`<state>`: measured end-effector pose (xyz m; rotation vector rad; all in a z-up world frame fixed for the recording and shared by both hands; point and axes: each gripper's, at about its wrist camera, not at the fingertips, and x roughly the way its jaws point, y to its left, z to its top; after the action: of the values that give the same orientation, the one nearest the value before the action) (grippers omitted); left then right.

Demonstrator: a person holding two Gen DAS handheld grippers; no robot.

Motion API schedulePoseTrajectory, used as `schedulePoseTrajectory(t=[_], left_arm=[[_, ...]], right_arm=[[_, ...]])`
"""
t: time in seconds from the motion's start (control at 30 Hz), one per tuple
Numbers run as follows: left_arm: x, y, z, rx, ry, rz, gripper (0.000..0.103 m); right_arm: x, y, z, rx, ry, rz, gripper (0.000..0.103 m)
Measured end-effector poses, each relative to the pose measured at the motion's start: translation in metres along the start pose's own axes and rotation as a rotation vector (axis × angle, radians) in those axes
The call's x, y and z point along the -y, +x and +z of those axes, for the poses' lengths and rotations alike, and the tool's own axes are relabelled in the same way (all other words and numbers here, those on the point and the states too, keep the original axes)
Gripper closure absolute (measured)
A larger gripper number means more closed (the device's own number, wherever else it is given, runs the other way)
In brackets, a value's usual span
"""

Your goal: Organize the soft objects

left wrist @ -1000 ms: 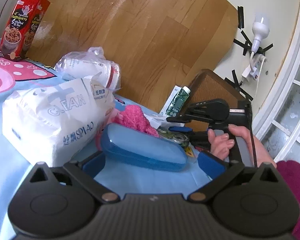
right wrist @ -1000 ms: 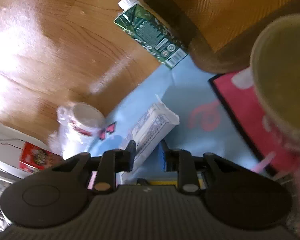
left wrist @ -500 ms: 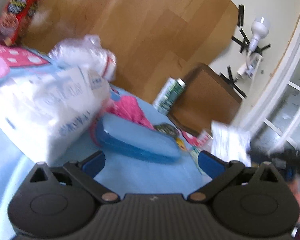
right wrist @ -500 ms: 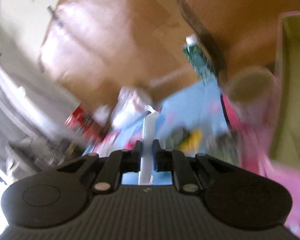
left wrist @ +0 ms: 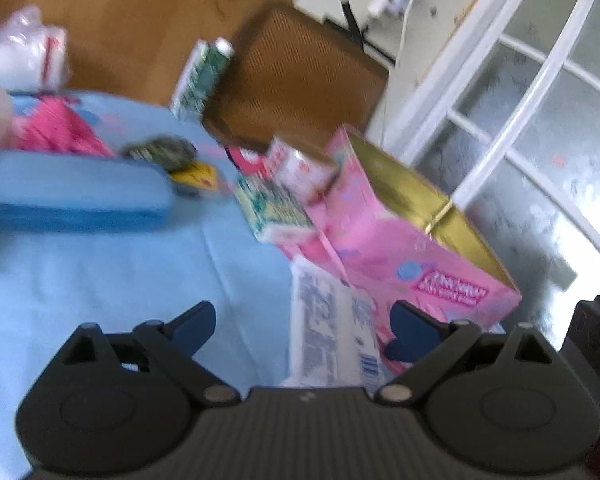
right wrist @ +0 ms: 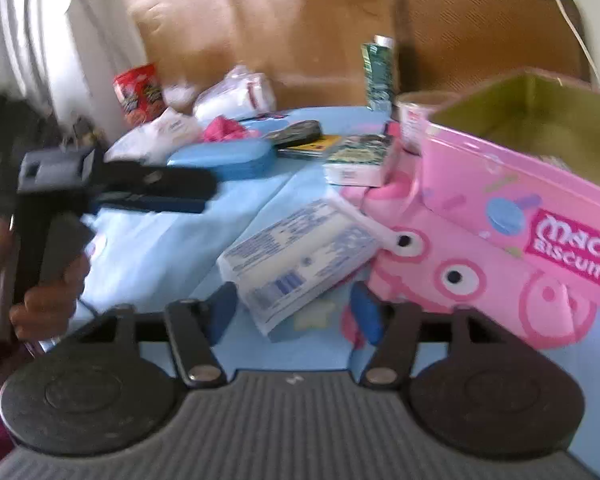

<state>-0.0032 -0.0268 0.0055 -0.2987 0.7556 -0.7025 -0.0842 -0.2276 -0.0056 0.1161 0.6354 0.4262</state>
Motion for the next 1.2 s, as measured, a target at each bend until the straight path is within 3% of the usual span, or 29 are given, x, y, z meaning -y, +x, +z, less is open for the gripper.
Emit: schedulePoseTrajectory(t=[0.07, 0.13, 0.17, 0.2, 0.23, 0.37, 0.5, 0.67, 0.73, 0.83, 0.93, 1.03, 1.13, 1.2], left_arm=[[0.007, 0.013, -0.004, -0.024, 0.031, 0.011, 0.009], [0.018, 0.019, -0.007, -0.039, 0.104, 0.018, 0.028], [0.022, 0.021, -0.007, -0.054, 0.114, 0.009, 0.03], [0.027, 0.02, -0.006, -0.049, 0.119, 0.028, 0.03], [0.032, 0.019, -0.003, -0.036, 0.127, 0.037, 0.03], [0.051, 0.007, 0.019, 0.035, 0.147, -0.018, 0.03], [0.09, 0.021, 0.048, 0.074, 0.242, -0.065, 0.03], [0.141, 0.069, 0.07, 0.064, 0.355, -0.128, 0.027], [0.158, 0.093, 0.073, 0.054, 0.383, -0.141, 0.017], [0.172, 0.114, 0.069, 0.047, 0.408, -0.111, 0.016], [0.16, 0.109, 0.061, 0.041, 0.391, -0.112, 0.016], [0.138, 0.086, 0.052, 0.062, 0.387, -0.087, 0.015], [0.103, 0.056, 0.04, 0.068, 0.34, -0.051, 0.015], [0.076, 0.038, 0.031, 0.07, 0.303, 0.006, 0.015]], right_arm=[[-0.005, 0.009, -0.004, 0.003, -0.07, -0.033, 0.03], [0.001, 0.012, -0.013, 0.024, -0.161, -0.075, 0.031], [-0.001, 0.014, -0.016, 0.052, -0.195, -0.079, 0.04], [0.001, 0.014, -0.016, 0.061, -0.2, -0.062, 0.052], [0.001, 0.016, -0.014, 0.066, -0.192, -0.05, 0.055], [-0.003, 0.0, -0.009, 0.177, -0.256, -0.093, 0.055], [0.011, -0.025, 0.003, 0.304, -0.241, -0.151, 0.055], [0.052, -0.043, 0.014, 0.388, -0.148, -0.301, 0.055], [0.073, -0.05, 0.017, 0.397, -0.098, -0.375, 0.055], [0.1, -0.049, 0.021, 0.405, -0.039, -0.522, 0.053], [0.131, -0.044, 0.023, 0.363, 0.022, -0.702, 0.053], [0.149, -0.055, 0.018, 0.395, 0.121, -0.658, 0.053], [0.147, -0.057, 0.019, 0.423, 0.128, -0.666, 0.053], [0.141, -0.058, 0.016, 0.449, 0.14, -0.625, 0.053]])
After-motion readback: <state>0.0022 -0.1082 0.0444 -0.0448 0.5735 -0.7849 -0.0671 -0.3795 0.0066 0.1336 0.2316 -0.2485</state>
